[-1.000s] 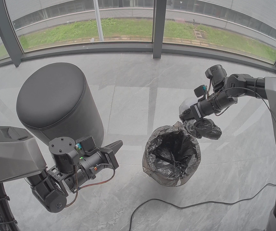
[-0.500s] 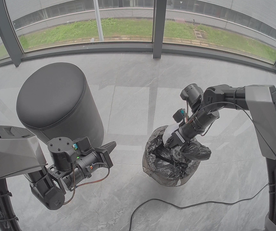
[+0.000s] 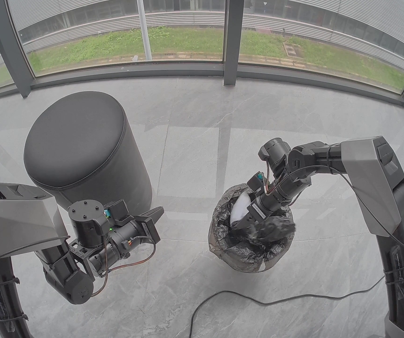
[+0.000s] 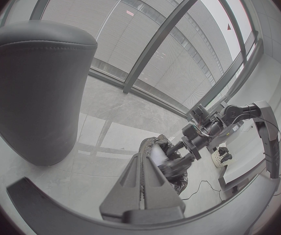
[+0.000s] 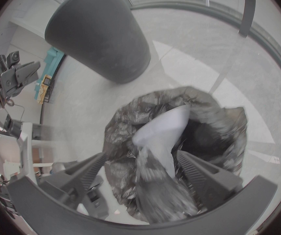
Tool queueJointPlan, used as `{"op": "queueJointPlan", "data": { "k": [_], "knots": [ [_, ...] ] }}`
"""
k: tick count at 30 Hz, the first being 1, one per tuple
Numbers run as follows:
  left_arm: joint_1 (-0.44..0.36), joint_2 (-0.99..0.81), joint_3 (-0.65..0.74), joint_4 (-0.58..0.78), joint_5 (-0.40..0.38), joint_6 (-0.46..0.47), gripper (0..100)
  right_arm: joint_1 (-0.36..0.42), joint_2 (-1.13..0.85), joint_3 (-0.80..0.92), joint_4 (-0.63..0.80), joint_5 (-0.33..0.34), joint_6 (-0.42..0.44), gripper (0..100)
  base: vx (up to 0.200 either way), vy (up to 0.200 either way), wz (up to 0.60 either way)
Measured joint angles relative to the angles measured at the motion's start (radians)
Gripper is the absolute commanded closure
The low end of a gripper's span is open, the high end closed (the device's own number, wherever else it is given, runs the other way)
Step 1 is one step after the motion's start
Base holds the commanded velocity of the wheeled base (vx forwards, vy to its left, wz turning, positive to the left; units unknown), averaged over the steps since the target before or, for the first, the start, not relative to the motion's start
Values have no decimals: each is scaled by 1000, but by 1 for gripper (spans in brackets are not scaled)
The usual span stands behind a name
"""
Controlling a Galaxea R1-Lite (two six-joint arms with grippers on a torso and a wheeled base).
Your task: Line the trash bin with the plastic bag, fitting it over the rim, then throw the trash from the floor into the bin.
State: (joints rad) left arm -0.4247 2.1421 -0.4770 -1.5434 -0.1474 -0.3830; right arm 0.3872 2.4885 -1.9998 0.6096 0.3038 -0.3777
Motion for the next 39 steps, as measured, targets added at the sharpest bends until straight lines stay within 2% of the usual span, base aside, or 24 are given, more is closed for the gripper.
{"op": "queueJointPlan", "data": {
  "k": [4, 9, 17, 20, 27, 32, 39],
  "knots": [
    [-1, 4, 0, 0, 0, 0, 100, -8, 22, 0, -143, 1, -1, 0, 0, 0, 0],
    [-1, 5, 5, -1, 0, 2, 100, -17, 43, 0, -234, 2, -2, 0, 0, 0, 0],
    [-2, -2, 12, -1, 0, 18, 100, -46, -18, 0, -210, 2, -4, 0, 0, 0, 0],
    [-1, -19, 23, -1, 1, 20, 100, -72, -81, -1, -114, 3, -4, 0, 0, 0, 0],
    [1, -105, 88, 0, -1, 31, 100, -161, -265, 0, 332, 4, -4, 0, 0, 0, 0],
    [5, -246, 182, 1, -8, 43, 100, -220, -433, 0, 606, 4, -2, 0, 0, 0, 0],
    [80, -536, 310, 40, -11, 45, 100, -297, -712, 0, 776, 2, 2, 0, 0, 0, 0]
  ]
}}
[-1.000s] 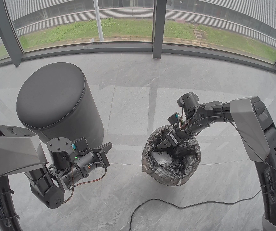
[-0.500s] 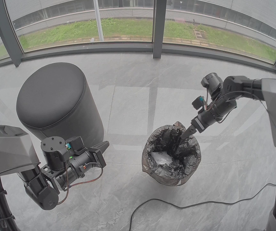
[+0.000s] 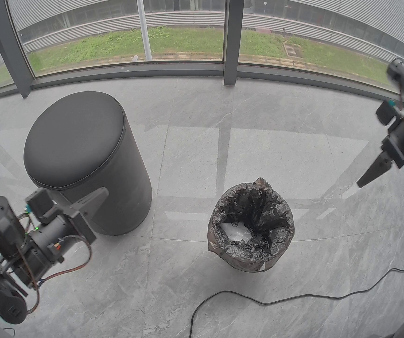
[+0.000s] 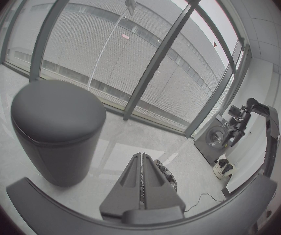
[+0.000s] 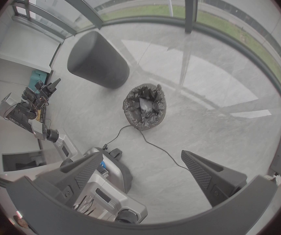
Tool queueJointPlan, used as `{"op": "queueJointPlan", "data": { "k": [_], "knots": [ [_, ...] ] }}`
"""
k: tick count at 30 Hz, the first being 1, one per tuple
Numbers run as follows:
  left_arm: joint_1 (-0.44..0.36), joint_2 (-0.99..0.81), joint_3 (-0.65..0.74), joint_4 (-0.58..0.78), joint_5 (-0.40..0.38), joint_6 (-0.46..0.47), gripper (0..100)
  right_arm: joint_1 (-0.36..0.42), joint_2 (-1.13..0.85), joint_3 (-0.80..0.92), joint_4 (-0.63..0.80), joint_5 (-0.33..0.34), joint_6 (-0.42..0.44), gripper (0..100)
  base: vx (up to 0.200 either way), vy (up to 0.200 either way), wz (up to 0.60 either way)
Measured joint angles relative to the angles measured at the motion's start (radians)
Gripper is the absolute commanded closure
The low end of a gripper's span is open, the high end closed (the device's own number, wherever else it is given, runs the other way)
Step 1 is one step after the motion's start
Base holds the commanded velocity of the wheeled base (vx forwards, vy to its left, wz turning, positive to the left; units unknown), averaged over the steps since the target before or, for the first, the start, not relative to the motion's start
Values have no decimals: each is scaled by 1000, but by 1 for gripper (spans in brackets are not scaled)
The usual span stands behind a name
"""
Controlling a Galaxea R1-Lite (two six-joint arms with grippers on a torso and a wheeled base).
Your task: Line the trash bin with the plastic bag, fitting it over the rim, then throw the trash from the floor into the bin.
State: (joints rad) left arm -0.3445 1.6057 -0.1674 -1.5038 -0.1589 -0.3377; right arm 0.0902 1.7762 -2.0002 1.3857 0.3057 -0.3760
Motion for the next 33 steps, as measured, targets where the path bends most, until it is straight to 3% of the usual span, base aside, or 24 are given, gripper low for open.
{"op": "queueJointPlan", "data": {
  "k": [7, 13, 23, 33],
  "knots": [
    [95, -281, 67, 139, -12, -5, 100, -55, -326, 11, 32, -1, 4, 0, 0, 0, 0],
    [136, -500, 93, 344, -26, -11, 100, -85, -601, 152, -157, -8, 27, 0, 0, 0, 0],
    [169, -795, 108, 637, -5, -8, 100, -112, -901, 626, -534, -46, 81, 0, 0, 0, 0],
    [211, -1028, 127, 921, 106, 6, 100, -130, -1159, 1127, -862, -101, 166, 0, 0, 0, 0]
  ]
}}
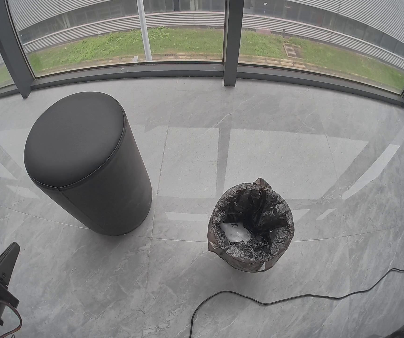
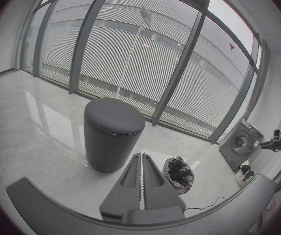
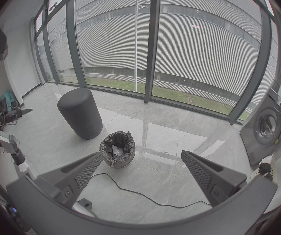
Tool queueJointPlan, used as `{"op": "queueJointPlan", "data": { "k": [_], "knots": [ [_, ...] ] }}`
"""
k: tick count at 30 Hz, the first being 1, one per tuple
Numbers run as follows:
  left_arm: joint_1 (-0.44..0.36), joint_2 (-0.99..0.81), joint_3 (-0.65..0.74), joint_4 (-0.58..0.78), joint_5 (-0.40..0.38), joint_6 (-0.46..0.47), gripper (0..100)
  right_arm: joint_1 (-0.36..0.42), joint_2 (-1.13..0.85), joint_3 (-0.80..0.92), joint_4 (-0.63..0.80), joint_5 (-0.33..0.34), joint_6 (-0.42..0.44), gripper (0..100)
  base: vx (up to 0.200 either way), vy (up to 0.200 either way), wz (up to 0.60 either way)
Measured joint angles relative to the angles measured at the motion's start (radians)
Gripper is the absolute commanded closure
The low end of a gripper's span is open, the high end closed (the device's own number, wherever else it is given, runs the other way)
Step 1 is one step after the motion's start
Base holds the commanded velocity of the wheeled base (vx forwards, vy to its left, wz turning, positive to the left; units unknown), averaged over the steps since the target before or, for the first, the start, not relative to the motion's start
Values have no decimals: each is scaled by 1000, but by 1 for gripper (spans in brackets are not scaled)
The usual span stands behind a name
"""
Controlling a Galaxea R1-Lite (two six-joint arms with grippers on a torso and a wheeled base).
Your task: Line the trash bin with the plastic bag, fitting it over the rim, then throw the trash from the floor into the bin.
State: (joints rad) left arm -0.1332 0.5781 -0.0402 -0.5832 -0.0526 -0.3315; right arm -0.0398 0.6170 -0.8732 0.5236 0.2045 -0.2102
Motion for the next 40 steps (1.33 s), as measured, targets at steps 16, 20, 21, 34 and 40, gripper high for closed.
{"op": "queueJointPlan", "data": {
  "k": [16, 20, 21, 34, 40],
  "knots": [
    [110, -423, 22, 506, 109, 253, 100, 4, -426, 766, -456, -178, 155, 0, 0, 0, 0],
    [121, -501, 23, 577, 121, 311, 100, 22, -521, 833, -508, -195, 163, 0, 0, 0, 0],
    [123, -512, 23, 581, 114, 318, 100, 26, -537, 840, -512, -196, 171, 0, 0, 0, 0],
    [129, -564, 23, 584, 58, 328, 100, 37, -602, 856, -522, -194, 187, 0, 0, 0, 0],
    [129, -566, 23, 584, 58, 324, 100, 37, -606, 856, -521, -213, 203, 0, 0, 0, 0]
  ]
}}
